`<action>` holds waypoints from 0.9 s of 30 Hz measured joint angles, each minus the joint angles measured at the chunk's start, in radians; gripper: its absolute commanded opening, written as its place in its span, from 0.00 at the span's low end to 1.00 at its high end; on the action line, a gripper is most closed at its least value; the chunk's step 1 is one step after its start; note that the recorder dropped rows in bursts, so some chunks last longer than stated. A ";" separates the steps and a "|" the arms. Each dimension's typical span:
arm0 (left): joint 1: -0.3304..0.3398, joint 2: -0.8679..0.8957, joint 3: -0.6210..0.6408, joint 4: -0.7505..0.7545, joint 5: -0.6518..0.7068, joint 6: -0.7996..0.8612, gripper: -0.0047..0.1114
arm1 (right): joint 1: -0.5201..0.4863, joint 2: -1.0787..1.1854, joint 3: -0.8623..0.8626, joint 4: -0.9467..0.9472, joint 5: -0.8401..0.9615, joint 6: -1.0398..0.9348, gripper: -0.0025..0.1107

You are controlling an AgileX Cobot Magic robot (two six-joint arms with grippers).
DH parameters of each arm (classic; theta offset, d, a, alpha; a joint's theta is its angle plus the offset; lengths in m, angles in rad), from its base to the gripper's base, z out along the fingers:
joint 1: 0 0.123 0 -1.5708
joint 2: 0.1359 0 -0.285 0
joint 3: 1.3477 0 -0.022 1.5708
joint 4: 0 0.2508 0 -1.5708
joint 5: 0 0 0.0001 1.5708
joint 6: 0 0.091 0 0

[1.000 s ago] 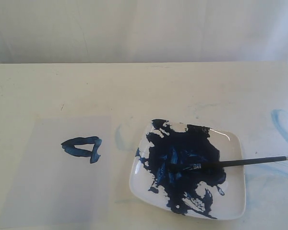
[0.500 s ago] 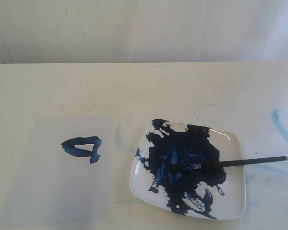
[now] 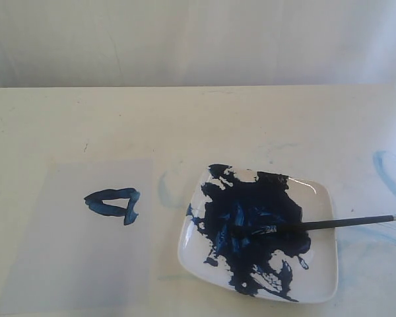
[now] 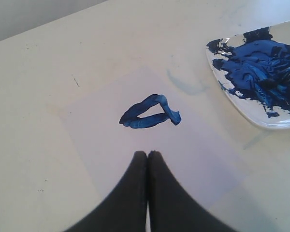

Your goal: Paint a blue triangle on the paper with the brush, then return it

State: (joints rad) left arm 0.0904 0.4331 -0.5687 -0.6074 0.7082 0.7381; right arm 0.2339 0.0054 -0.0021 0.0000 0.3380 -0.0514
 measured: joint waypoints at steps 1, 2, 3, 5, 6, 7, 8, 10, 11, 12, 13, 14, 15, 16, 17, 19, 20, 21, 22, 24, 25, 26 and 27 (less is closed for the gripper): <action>0.000 0.000 0.000 0.000 0.000 0.000 0.04 | 0.000 0.000 0.000 0.000 0.000 0.000 0.02; 0.000 0.000 0.000 0.000 0.000 0.000 0.04 | 0.000 0.000 0.000 0.000 0.000 0.000 0.02; 0.000 0.000 0.000 0.000 0.000 0.000 0.04 | 0.000 0.000 0.000 0.000 0.000 0.000 0.02; 0.000 -0.017 0.000 0.000 0.000 0.000 0.04 | 0.000 0.000 0.000 0.000 0.000 0.000 0.02; 0.000 -0.029 0.000 0.000 0.000 0.000 0.04 | 0.000 0.000 0.000 0.000 0.000 0.000 0.02; 0.000 -0.072 0.000 0.000 0.000 0.000 0.04 | 0.000 0.000 0.000 0.000 0.000 0.000 0.02; 0.000 -0.113 0.000 0.000 0.000 0.000 0.04 | 0.000 0.000 0.000 0.000 0.000 0.000 0.02; 0.000 -0.220 0.000 0.000 0.000 0.000 0.04 | 0.000 0.000 0.000 0.000 0.000 0.000 0.02; 0.000 -0.288 0.000 0.000 0.000 0.000 0.04 | 0.000 0.000 0.000 0.000 0.000 0.000 0.02; 0.000 -0.341 0.000 0.000 0.000 0.000 0.04 | 0.000 0.000 0.000 0.000 0.000 0.000 0.02; 0.000 -0.398 0.000 0.000 0.000 0.000 0.04 | 0.000 0.000 0.000 0.000 0.000 0.000 0.02; 0.000 -0.422 -0.002 -0.002 0.006 0.000 0.04 | 0.000 0.000 0.000 0.000 0.000 0.000 0.02; -0.002 -0.427 -0.004 -0.009 0.015 0.000 0.04 | 0.000 0.000 0.000 0.000 0.002 0.000 0.02; -0.007 -0.427 -0.004 -0.026 0.017 0.000 0.04 | 0.000 0.000 0.000 0.000 0.002 0.000 0.02; -0.011 -0.427 -0.004 -0.043 0.017 -0.002 0.04 | 0.000 0.000 0.000 0.000 0.002 0.000 0.02; -0.026 -0.427 -0.004 -0.085 0.014 -0.004 0.04 | 0.000 0.000 0.000 0.000 0.002 0.000 0.02; -0.033 -0.427 0.001 -0.109 0.010 -0.004 0.04 | 0.000 0.000 0.000 0.000 0.002 0.000 0.02; -0.036 -0.427 0.004 -0.131 0.002 -0.004 0.04 | 0.000 0.000 0.000 0.000 0.002 0.000 0.02; -0.038 -0.427 0.009 -0.148 -0.008 -0.004 0.04 | 0.000 0.000 0.000 0.000 0.002 0.000 0.02; -0.041 -0.427 0.021 -0.187 -0.031 -0.007 0.04 | 0.000 0.000 0.000 0.000 0.002 0.000 0.02; -0.041 -0.427 0.023 -0.199 -0.040 -0.007 0.04 | 0.000 0.000 0.000 0.000 0.002 0.000 0.02; -0.041 -0.427 0.026 -0.210 -0.049 -0.007 0.04 | 0.000 0.000 0.000 0.000 0.002 0.000 0.02; -0.041 -0.427 0.028 -0.214 -0.059 -0.007 0.04 | 0.000 0.000 0.000 0.000 0.002 0.000 0.02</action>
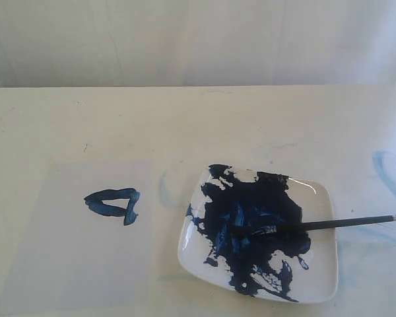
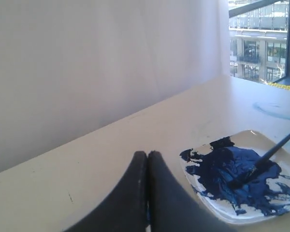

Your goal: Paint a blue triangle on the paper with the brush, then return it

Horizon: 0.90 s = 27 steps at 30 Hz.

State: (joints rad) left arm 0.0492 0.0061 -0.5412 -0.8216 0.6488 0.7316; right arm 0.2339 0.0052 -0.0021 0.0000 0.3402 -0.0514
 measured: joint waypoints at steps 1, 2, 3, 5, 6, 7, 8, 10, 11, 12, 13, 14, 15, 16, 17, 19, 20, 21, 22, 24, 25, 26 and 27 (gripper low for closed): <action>0.000 0.000 0.000 -0.005 -0.011 -0.002 0.04 | 0.000 0.000 0.000 0.000 0.000 0.000 0.02; 0.000 0.000 0.000 -0.009 -0.023 -0.006 0.04 | 0.000 0.000 0.000 0.000 0.000 0.000 0.02; 0.000 0.000 0.000 -0.014 -0.035 -0.010 0.04 | 0.000 0.000 0.000 0.000 0.000 0.000 0.02; 0.000 0.000 0.000 -0.017 -0.051 -0.012 0.04 | 0.000 0.000 0.000 0.000 0.000 0.000 0.02; 0.000 0.000 0.003 -0.020 -0.059 -0.013 0.04 | 0.000 0.000 0.000 0.000 0.000 0.000 0.02; 0.000 0.000 0.008 -0.025 -0.068 -0.014 0.04 | 0.000 0.000 0.000 0.000 0.000 0.000 0.02; 0.000 0.000 0.018 -0.028 -0.081 -0.015 0.04 | 0.000 0.000 0.000 0.000 0.000 0.000 0.02; 0.000 0.002 0.048 -0.030 -0.115 -0.031 0.04 | 0.000 0.000 0.000 0.000 0.000 0.000 0.02; 0.000 0.002 0.070 -0.014 -0.133 -0.053 0.04 | 0.000 0.000 0.000 0.000 0.000 0.000 0.02; 0.000 0.004 0.096 0.020 -0.149 -0.089 0.04 | 0.000 0.000 0.000 0.000 0.000 0.000 0.02; 0.000 0.006 0.157 0.139 -0.173 -0.190 0.04 | 0.000 0.000 0.000 0.000 0.000 0.000 0.02; 0.000 0.008 0.190 0.222 -0.178 -0.265 0.04 | 0.000 0.000 0.000 0.000 0.000 0.000 0.02; 0.000 0.008 0.249 0.379 -0.181 -0.421 0.04 | 0.000 0.000 0.000 0.000 0.000 0.000 0.02; 0.000 0.008 0.282 0.468 -0.181 -0.512 0.04 | 0.000 0.000 0.000 0.000 0.000 0.000 0.02; 0.000 0.010 0.339 0.613 -0.181 -0.674 0.04 | 0.000 0.000 0.000 0.000 0.000 0.000 0.02; 0.000 0.010 0.421 0.793 -0.216 -0.822 0.04 | 0.000 0.000 0.000 0.000 0.000 0.000 0.02; 0.000 0.010 0.474 0.842 -0.246 -0.856 0.04 | 0.000 0.000 0.000 0.000 0.000 0.000 0.02; 0.000 0.010 0.499 0.855 -0.266 -0.864 0.04 | 0.000 0.000 0.000 0.000 0.000 0.000 0.02; 0.000 0.010 0.527 0.868 -0.296 -0.872 0.04 | 0.000 0.000 0.000 0.000 0.000 0.000 0.02; 0.000 0.010 0.534 0.873 -0.384 -0.876 0.04 | 0.000 0.000 0.000 0.000 0.000 0.000 0.02; 0.000 0.010 0.534 0.873 -0.399 -0.876 0.04 | 0.000 0.000 0.000 0.000 0.000 0.000 0.02; 0.000 0.010 0.534 0.875 -0.408 -0.872 0.04 | 0.000 0.000 0.000 0.000 0.000 0.000 0.02; 0.000 0.010 0.534 0.875 -0.412 -0.860 0.04 | 0.000 0.000 0.000 0.000 0.000 0.000 0.02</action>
State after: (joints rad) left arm 0.0492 0.0158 -0.0068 0.0531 0.2372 -0.1289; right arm 0.2339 0.0052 -0.0021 0.0000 0.3402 -0.0514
